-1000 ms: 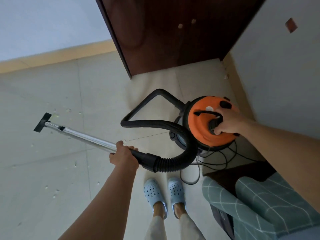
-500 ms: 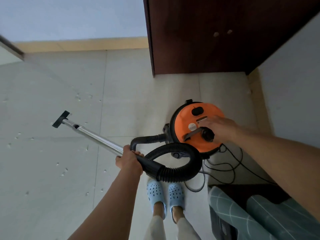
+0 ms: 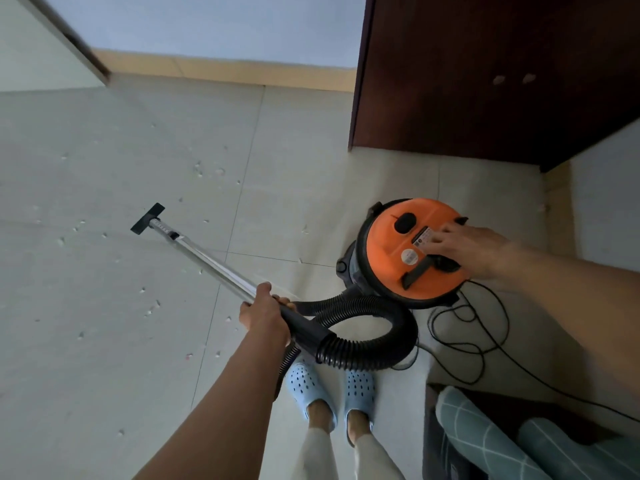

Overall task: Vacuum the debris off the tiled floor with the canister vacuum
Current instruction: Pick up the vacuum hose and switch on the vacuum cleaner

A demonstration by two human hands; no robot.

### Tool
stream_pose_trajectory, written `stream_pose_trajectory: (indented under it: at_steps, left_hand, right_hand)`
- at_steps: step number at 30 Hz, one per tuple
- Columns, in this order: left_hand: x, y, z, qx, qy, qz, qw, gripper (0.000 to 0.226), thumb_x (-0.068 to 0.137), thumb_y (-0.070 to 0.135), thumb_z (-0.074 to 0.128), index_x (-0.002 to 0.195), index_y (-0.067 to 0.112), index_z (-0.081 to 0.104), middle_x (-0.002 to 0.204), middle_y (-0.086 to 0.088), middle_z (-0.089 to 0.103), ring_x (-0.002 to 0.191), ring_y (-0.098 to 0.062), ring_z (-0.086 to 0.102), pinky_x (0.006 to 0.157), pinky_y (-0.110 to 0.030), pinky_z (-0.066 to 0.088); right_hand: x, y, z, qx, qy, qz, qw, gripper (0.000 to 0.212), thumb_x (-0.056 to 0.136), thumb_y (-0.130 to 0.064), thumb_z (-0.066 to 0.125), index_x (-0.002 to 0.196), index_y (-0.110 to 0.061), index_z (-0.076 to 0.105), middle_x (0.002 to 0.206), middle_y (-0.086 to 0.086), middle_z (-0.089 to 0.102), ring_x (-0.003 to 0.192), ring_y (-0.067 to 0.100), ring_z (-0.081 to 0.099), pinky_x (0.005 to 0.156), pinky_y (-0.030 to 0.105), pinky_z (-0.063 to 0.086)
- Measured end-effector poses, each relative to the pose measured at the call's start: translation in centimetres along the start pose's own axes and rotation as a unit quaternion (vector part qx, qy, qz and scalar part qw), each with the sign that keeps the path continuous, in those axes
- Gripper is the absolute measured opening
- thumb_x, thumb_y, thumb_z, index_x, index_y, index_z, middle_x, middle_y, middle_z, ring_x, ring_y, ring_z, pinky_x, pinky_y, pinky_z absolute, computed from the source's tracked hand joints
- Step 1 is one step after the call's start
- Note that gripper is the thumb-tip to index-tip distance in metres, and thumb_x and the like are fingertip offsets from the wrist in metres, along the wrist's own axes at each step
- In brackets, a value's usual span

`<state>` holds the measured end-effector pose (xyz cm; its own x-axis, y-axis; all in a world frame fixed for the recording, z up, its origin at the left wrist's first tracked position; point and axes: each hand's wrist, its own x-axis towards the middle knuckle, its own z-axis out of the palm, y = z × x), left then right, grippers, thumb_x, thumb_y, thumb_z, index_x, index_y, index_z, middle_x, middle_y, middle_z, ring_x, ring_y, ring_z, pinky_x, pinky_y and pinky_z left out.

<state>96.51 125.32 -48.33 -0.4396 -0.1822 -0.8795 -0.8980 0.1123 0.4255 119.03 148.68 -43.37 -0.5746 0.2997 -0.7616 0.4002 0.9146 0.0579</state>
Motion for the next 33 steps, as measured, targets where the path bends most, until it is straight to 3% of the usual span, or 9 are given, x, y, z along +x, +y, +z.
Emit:
stream_pose_trajectory:
  at_steps: [4,7,10,12,15,17,20,28,33]
  left_hand:
    - [0.4,0.6,-0.5,0.005,-0.001,-0.001,1.0,0.019,0.086,0.015,0.066,0.091,0.011,0.048,0.06,-0.005,0.049,0.045,-0.017,0.045,0.043,-0.024,0.043]
    - [0.5,1.0,-0.6,-0.003,-0.006,-0.004,1.0,0.021,0.086,0.014,0.067,0.094,0.011,0.047,0.06,-0.006,0.048,0.043,-0.017,0.044,0.042,-0.022,0.042]
    - [0.3,1.6,-0.4,-0.009,-0.011,-0.01,1.0,0.02,0.087,0.013,0.066,0.095,0.011,0.048,0.059,-0.006,0.047,0.043,-0.017,0.043,0.041,-0.021,0.042]
    - [0.1,2.0,-0.3,-0.013,-0.012,-0.013,1.0,0.019,0.087,0.014,0.067,0.093,0.011,0.048,0.059,-0.006,0.047,0.043,-0.017,0.043,0.041,-0.022,0.042]
    - [-0.3,2.6,0.0,-0.021,-0.019,-0.013,1.0,0.018,0.087,0.013,0.067,0.091,0.01,0.049,0.058,-0.006,0.047,0.043,-0.017,0.043,0.041,-0.022,0.042]
    - [-0.5,3.1,0.2,-0.024,-0.024,-0.012,0.999,0.018,0.086,0.013,0.066,0.091,0.01,0.049,0.058,-0.006,0.047,0.043,-0.017,0.043,0.042,-0.022,0.042]
    - [-0.5,3.7,0.3,-0.027,-0.031,-0.012,0.999,0.018,0.087,0.012,0.066,0.087,0.011,0.047,0.058,-0.005,0.046,0.041,-0.017,0.042,0.041,-0.021,0.04]
    - [0.0,4.1,-0.1,-0.02,-0.038,-0.005,0.999,0.02,0.089,0.01,0.063,0.082,0.015,0.045,0.059,-0.006,0.045,0.042,-0.017,0.042,0.041,-0.02,0.039]
    - [0.2,3.7,0.0,-0.02,-0.048,-0.01,0.999,0.02,0.088,0.012,0.065,0.1,0.011,0.049,0.06,-0.006,0.046,0.043,-0.017,0.042,0.041,-0.021,0.04]
  right_hand:
    - [0.8,-0.1,-0.8,-0.051,-0.014,-0.002,0.999,0.076,0.1,-0.016,0.06,0.16,-0.042,0.021,0.157,-0.01,0.037,0.143,0.02,0.034,0.1,0.036,0.049]
    - [1.1,-0.4,-1.0,-0.065,-0.038,0.005,0.997,0.076,0.091,-0.05,0.065,0.156,-0.037,0.028,0.153,-0.008,0.042,0.14,0.021,0.038,0.112,0.043,0.038]
    - [1.5,-1.6,-1.5,0.001,-0.02,0.056,0.998,0.085,0.088,-0.079,0.039,0.155,-0.029,0.029,0.15,-0.002,0.049,0.139,0.023,0.043,0.118,0.054,0.02]
    - [2.0,-2.8,-2.0,0.055,0.003,0.093,0.994,0.081,0.096,-0.073,0.027,0.16,-0.024,0.019,0.154,0.003,0.047,0.142,0.026,0.04,0.119,0.059,0.016]
    - [3.0,-3.8,-2.4,0.115,0.004,0.128,0.985,0.079,0.101,-0.066,0.025,0.164,-0.023,0.007,0.169,0.008,0.021,0.153,0.03,0.023,0.12,0.061,0.013]
    - [4.0,-3.9,-2.2,0.16,0.003,0.144,0.977,0.081,0.102,-0.066,0.024,0.165,-0.019,0.004,0.173,0.006,0.002,0.158,0.028,0.008,0.123,0.06,0.01]
    - [5.2,-3.8,-1.6,0.221,-0.007,0.176,0.959,0.087,0.102,-0.066,0.021,0.165,-0.011,-0.002,0.173,0.008,-0.01,0.16,0.027,-0.005,0.127,0.053,0.003]
    - [5.8,-4.1,-0.7,0.275,0.014,0.223,0.935,0.085,0.104,-0.064,0.026,0.165,-0.008,0.009,0.172,0.014,-0.01,0.159,0.031,-0.006,0.128,0.048,0.002]
    - [5.7,-4.0,-1.2,0.295,0.034,0.233,0.926,0.077,0.105,-0.06,0.031,0.162,-0.009,0.025,0.172,0.015,0.003,0.158,0.035,0.004,0.125,0.049,0.008]
